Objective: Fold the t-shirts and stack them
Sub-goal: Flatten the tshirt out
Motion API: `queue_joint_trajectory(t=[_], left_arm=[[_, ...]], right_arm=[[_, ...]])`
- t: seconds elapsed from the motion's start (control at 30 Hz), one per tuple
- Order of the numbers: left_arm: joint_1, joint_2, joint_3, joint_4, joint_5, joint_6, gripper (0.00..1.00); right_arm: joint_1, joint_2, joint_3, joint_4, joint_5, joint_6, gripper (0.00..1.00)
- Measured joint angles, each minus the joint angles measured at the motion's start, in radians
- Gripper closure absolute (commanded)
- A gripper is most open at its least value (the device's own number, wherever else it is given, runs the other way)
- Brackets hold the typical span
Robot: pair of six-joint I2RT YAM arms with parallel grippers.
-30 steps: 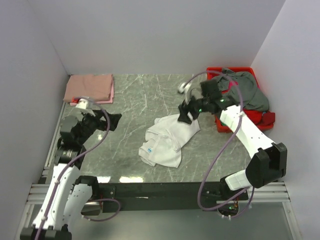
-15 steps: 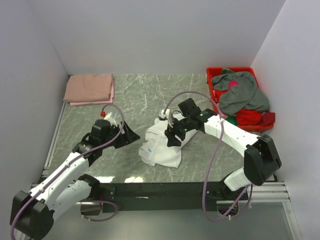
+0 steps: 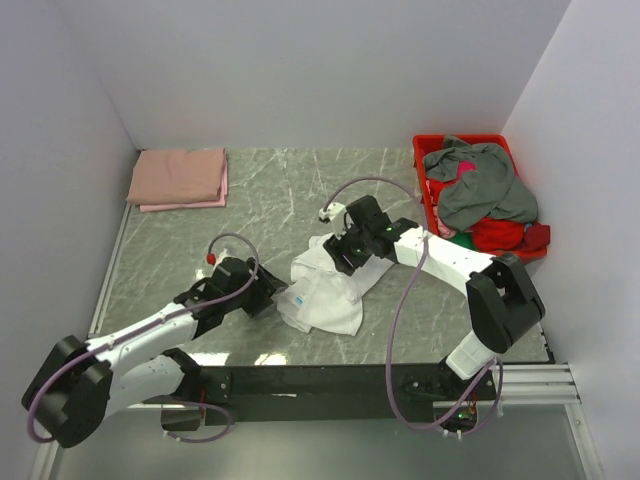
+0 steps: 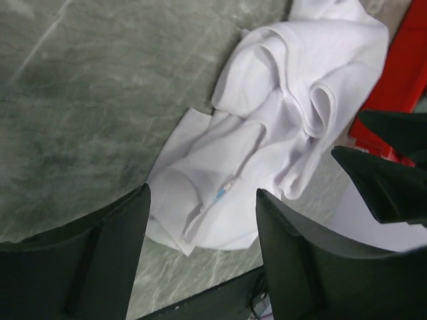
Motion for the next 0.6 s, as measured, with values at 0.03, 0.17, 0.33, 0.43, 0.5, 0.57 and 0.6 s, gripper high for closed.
queue_joint_trajectory(t=[0.03, 0.17, 0.33, 0.43, 0.5, 0.57, 0.6], left_arm=[[-0.004, 0.025, 0.003, 0.008, -0.008, -0.010, 0.33], [-0.021, 0.092, 0.015, 0.024, -0.028, -0.027, 0.36], [-0.044, 0.107, 0.015, 0.050, -0.038, -0.051, 0.38], [-0.053, 0.111, 0.015, 0.067, -0.046, -0.064, 0.41], [-0.060, 0.112, 0.015, 0.072, -0.050, -0.068, 0.42], [-0.065, 0.123, 0.018, 0.077, -0.056, -0.072, 0.43], [-0.068, 0.132, 0.020, 0.079, -0.059, -0.073, 0.44]], right_arm=[[0.002, 0.009, 0.000, 0.003, 0.013, 0.006, 0.36], [0.006, 0.039, 0.000, 0.011, 0.048, 0.018, 0.37], [0.006, 0.043, 0.000, 0.018, 0.074, 0.026, 0.38], [0.006, 0.046, 0.000, 0.025, 0.088, 0.030, 0.38], [0.006, 0.048, 0.000, 0.029, 0.098, 0.032, 0.39], [0.006, 0.053, 0.000, 0.035, 0.108, 0.033, 0.39], [0.006, 0.056, 0.000, 0.035, 0.112, 0.033, 0.39]])
